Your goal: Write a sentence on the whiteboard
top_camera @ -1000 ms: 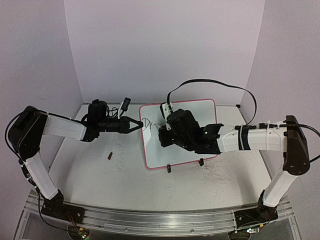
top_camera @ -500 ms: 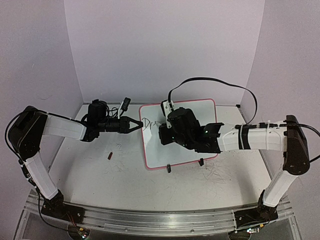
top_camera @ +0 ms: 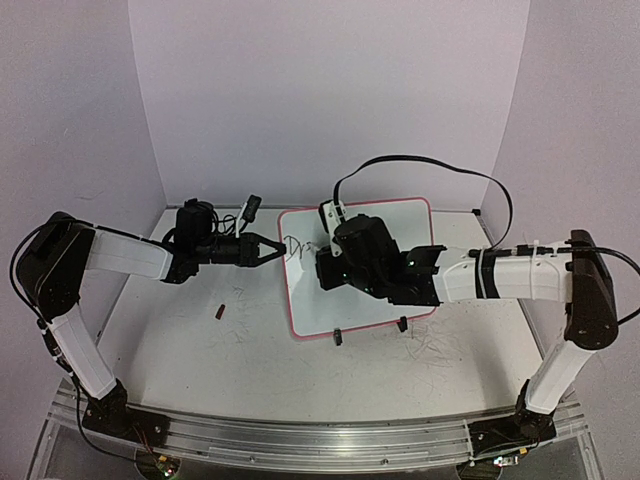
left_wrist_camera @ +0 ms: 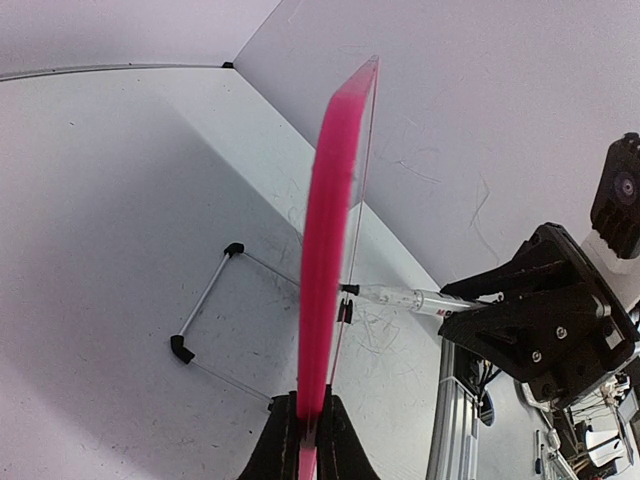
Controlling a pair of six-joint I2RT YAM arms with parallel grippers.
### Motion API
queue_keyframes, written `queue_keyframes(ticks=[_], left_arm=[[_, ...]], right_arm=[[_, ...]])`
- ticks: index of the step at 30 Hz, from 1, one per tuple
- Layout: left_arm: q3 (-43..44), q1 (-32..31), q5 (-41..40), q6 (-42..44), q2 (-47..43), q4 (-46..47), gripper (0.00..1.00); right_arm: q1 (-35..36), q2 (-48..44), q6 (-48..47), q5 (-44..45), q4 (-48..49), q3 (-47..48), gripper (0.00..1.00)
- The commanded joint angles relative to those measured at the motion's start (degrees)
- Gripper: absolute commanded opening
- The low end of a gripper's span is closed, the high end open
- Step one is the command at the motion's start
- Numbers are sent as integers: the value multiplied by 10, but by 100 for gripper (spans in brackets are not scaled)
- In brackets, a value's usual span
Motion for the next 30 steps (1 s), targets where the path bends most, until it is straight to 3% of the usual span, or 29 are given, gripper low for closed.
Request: queue_keyframes(ticks=[1, 30], left_arm=[[16, 0, 4, -1, -28, -5, 0], [16, 0, 5, -2, -26, -5, 0]], right_arm=[[-6, 9, -3, -8, 8, 15, 0], [-1, -26, 27, -1, -8, -40, 0]])
